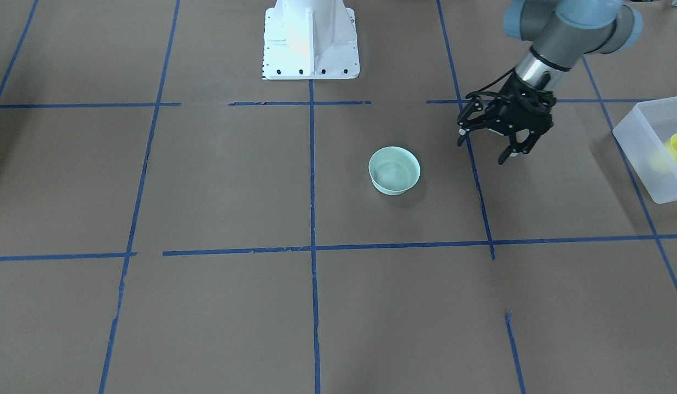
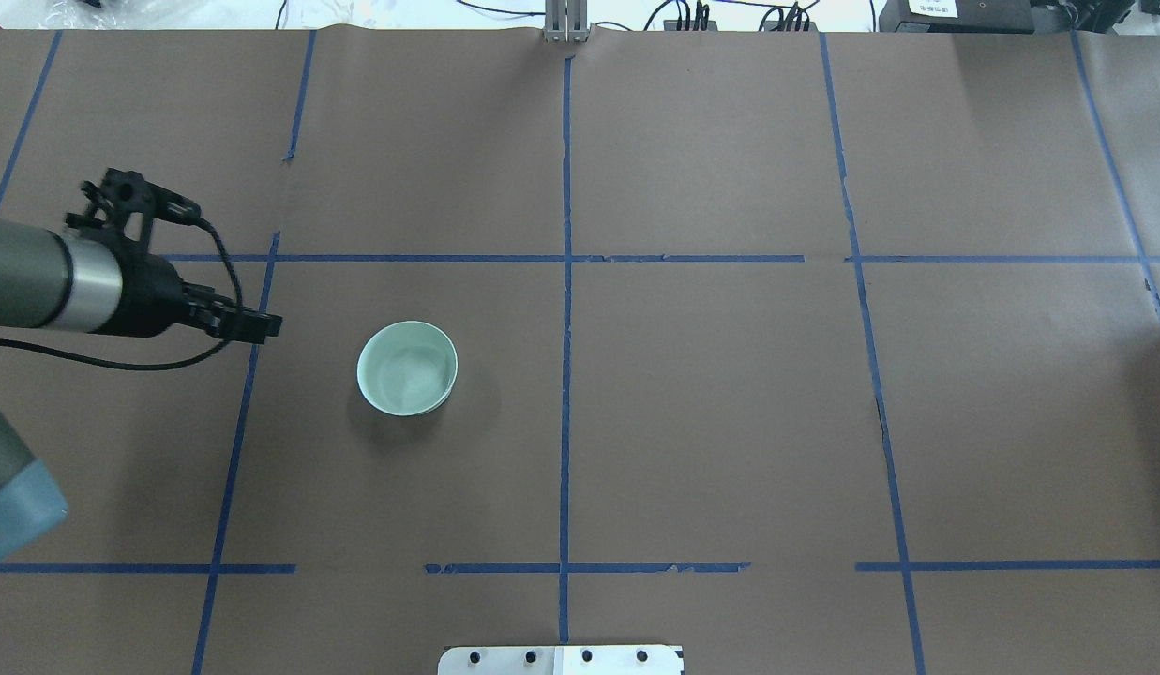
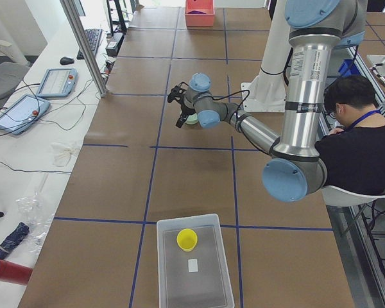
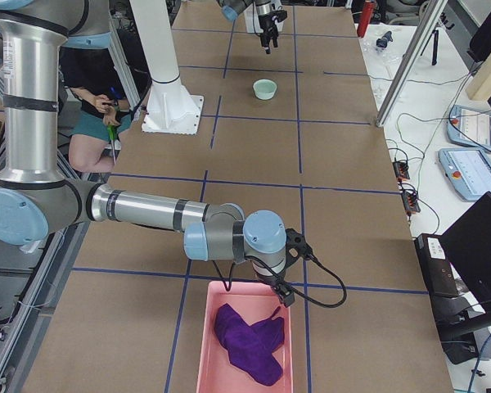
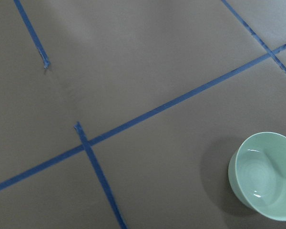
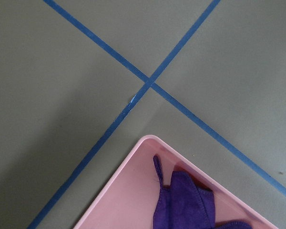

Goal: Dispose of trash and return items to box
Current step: 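Reach the left gripper toward the pale green bowl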

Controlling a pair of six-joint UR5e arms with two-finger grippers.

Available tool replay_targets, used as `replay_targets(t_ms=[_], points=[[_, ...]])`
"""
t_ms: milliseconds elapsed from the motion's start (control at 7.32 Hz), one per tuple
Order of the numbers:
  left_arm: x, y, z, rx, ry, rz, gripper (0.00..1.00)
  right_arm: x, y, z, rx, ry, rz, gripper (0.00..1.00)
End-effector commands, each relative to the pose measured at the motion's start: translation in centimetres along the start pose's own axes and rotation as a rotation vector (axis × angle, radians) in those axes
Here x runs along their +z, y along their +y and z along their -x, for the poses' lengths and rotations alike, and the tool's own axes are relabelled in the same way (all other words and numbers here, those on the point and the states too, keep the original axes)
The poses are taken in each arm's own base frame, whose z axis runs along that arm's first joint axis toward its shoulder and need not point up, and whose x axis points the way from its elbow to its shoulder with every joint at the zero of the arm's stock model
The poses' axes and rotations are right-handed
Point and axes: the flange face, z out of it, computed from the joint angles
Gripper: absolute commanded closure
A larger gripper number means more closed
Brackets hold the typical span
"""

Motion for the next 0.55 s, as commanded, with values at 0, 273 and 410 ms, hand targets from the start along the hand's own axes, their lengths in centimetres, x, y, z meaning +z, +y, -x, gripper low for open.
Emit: replay_targets(t_ms=[0, 273, 410], points=[[5.5, 1.3, -8.0, -0.172, -0.036, 0.061, 0.16, 0.2, 0.5, 0.2, -0.003, 0.004, -0.006, 0.00], [8.6, 0.9, -9.2, -0.195, -0.065, 0.063, 0.27, 0.2, 0.6, 0.2, -0.004, 0.003, -0.005, 0.00], [8.6, 1.1, -8.6, -0.194, -0.072, 0.065, 0.28, 0.2, 0.6, 0.3, -0.004, 0.002, -0.006, 0.00]])
